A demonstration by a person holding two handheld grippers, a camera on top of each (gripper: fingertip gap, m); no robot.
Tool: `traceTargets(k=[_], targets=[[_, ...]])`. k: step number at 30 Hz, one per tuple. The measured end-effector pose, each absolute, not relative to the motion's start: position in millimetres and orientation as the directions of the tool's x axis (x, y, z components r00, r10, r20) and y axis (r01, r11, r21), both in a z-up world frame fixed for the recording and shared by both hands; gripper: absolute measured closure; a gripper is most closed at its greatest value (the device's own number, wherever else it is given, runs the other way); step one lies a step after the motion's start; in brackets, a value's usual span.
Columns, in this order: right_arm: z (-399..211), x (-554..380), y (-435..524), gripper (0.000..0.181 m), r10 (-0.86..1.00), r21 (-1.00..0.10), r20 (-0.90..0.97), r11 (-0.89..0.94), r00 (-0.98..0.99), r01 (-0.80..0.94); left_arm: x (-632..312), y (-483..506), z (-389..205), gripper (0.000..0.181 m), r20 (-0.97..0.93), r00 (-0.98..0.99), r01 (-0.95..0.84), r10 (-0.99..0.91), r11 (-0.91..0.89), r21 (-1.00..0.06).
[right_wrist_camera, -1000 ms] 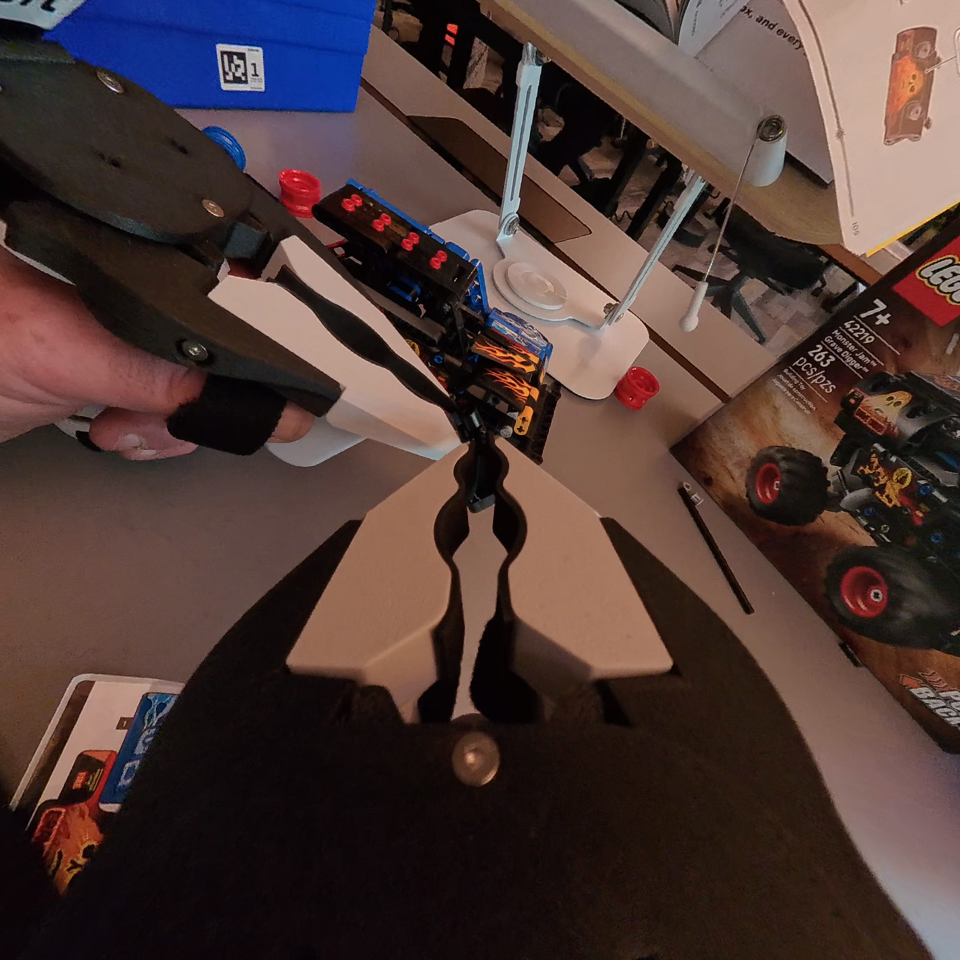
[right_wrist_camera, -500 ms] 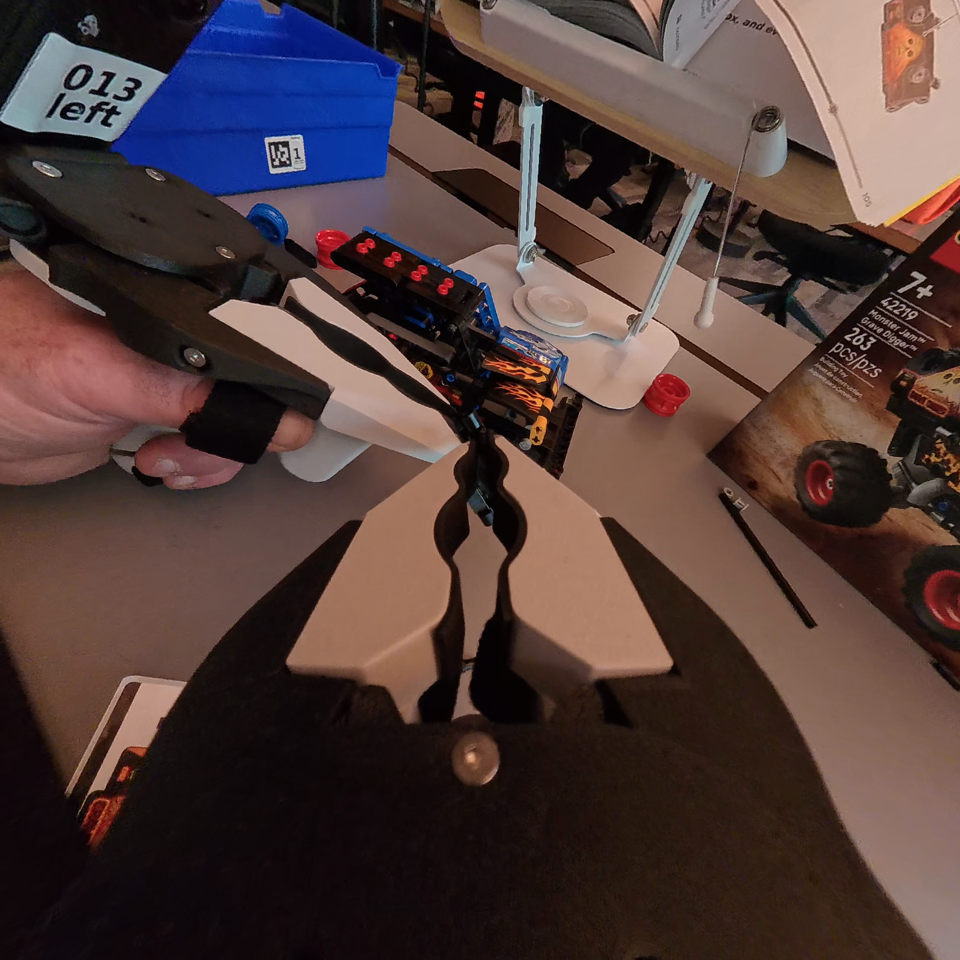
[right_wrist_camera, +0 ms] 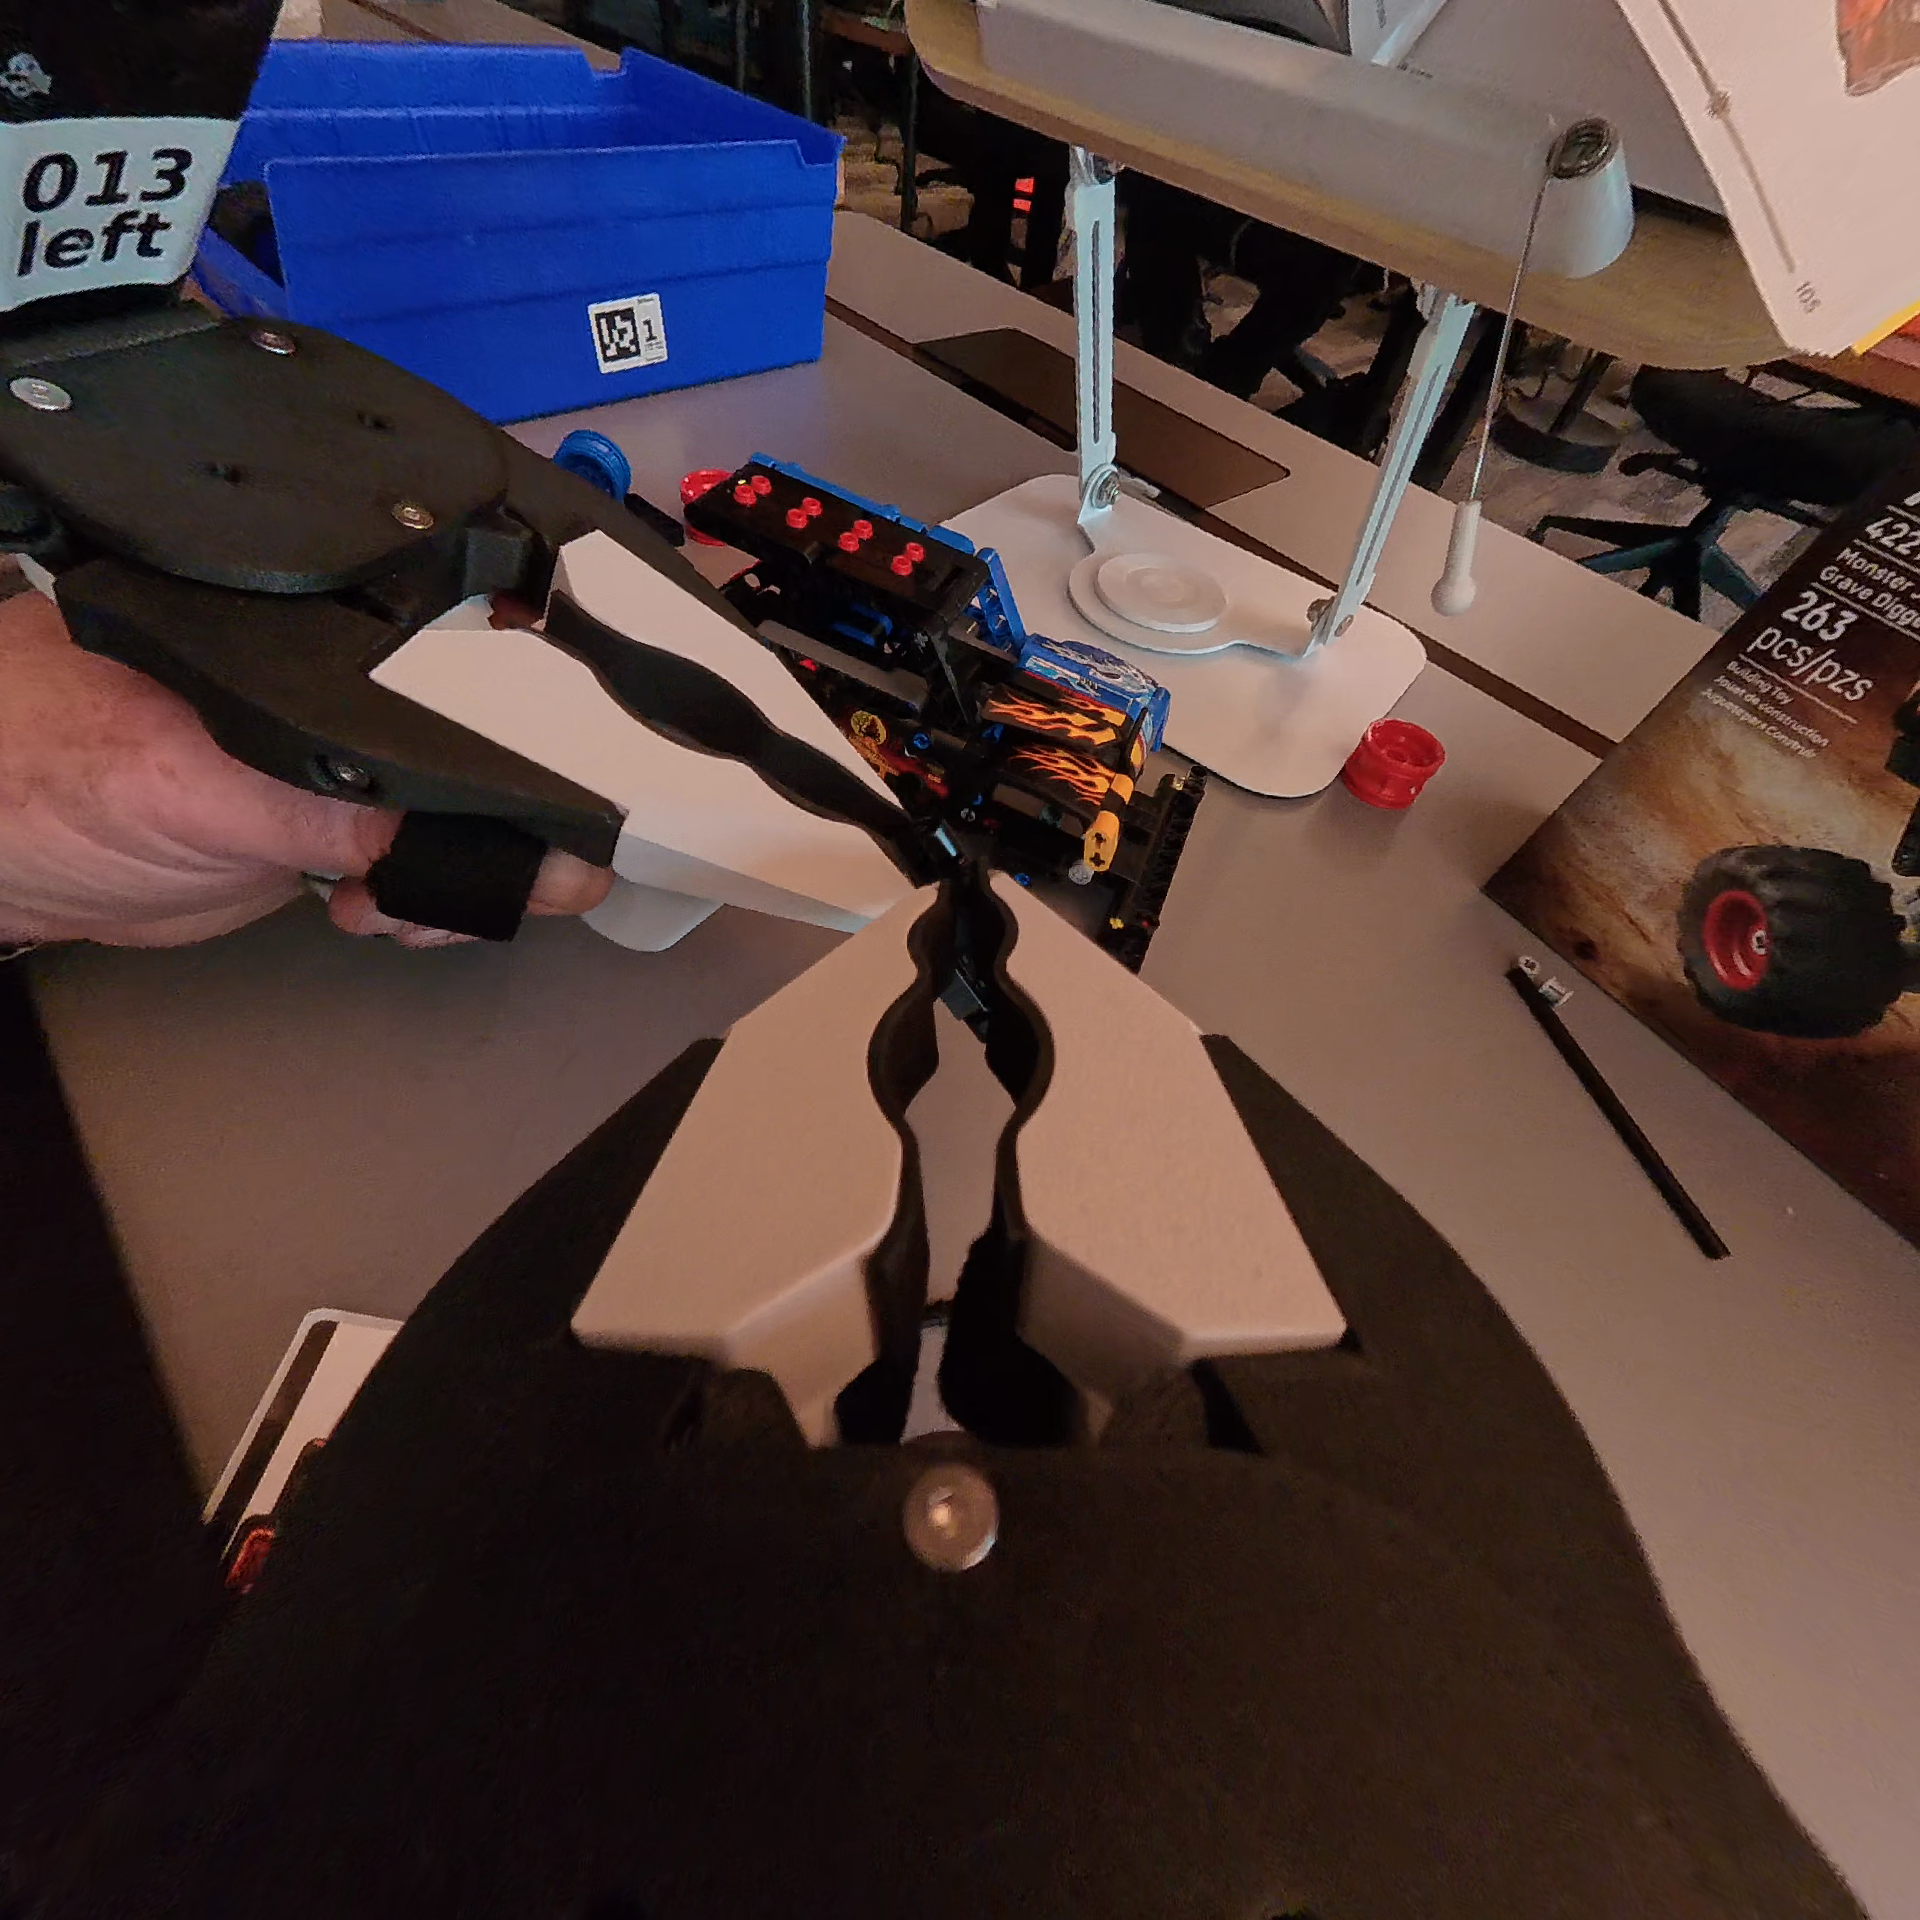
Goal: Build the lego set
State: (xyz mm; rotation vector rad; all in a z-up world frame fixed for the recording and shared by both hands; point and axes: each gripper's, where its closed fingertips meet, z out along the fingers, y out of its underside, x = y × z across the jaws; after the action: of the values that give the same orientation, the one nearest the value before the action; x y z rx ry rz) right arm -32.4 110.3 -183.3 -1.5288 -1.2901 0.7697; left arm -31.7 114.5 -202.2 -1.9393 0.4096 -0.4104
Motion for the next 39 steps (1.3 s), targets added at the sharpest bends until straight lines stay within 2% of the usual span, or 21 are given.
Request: traceTargets(k=[3,4,8,15,17,20,25,32,39], targets=[[-185,-29,107,0.179,0.980,-0.929,0.076,0.002,0.186,0.371,-33,115,-200,0.175,0.131,0.873,-0.068,-0.469,-0.382,-0.922],[-188,-25,110,0.156,0.983,-0.922,0.038,-0.035,0.181,0.387,-36,116,-205,0.175,0.148,0.876,-0.058,-0.459,-0.404,-0.913],[-181,25,132,0.152,0.967,-0.913,0.043,-0.063,0.249,0.402,-43,114,-223,0.175,0.201,0.868,-0.055,-0.454,-0.490,-0.870],[-213,101,153,0.158,0.944,-0.780,0.069,-0.151,0.323,0.607,-40,105,-239,0.174,0.125,0.861,-0.177,-0.494,-0.519,-0.836],[-210,118,160,0.167,0.931,-0.790,0.064,-0.172,0.359,0.588,-41,100,-244,0.174,0.116,0.857,-0.203,-0.503,-0.536,-0.819],[-219,134,161,0.163,0.933,-0.759,0.033,-0.209,0.357,0.616,-41,92,-254,0.173,0.117,0.846,-0.242,-0.520,-0.570,-0.785],[-246,127,149,0.168,0.952,-0.697,0.049,-0.183,0.301,0.693,-36,84,-267,0.166,0.074,0.827,-0.334,-0.558,-0.592,-0.733],[-268,113,154,0.174,0.952,-0.634,0.118,-0.147,0.282,0.759,-31,80,-267,0.156,0.097,0.809,-0.341,-0.580,-0.597,-0.726],[-269,109,156,0.180,0.961,-0.625,0.131,-0.112,0.245,0.773,-29,78,-267,0.154,0.100,0.794,-0.354,-0.599,-0.590,-0.725]])
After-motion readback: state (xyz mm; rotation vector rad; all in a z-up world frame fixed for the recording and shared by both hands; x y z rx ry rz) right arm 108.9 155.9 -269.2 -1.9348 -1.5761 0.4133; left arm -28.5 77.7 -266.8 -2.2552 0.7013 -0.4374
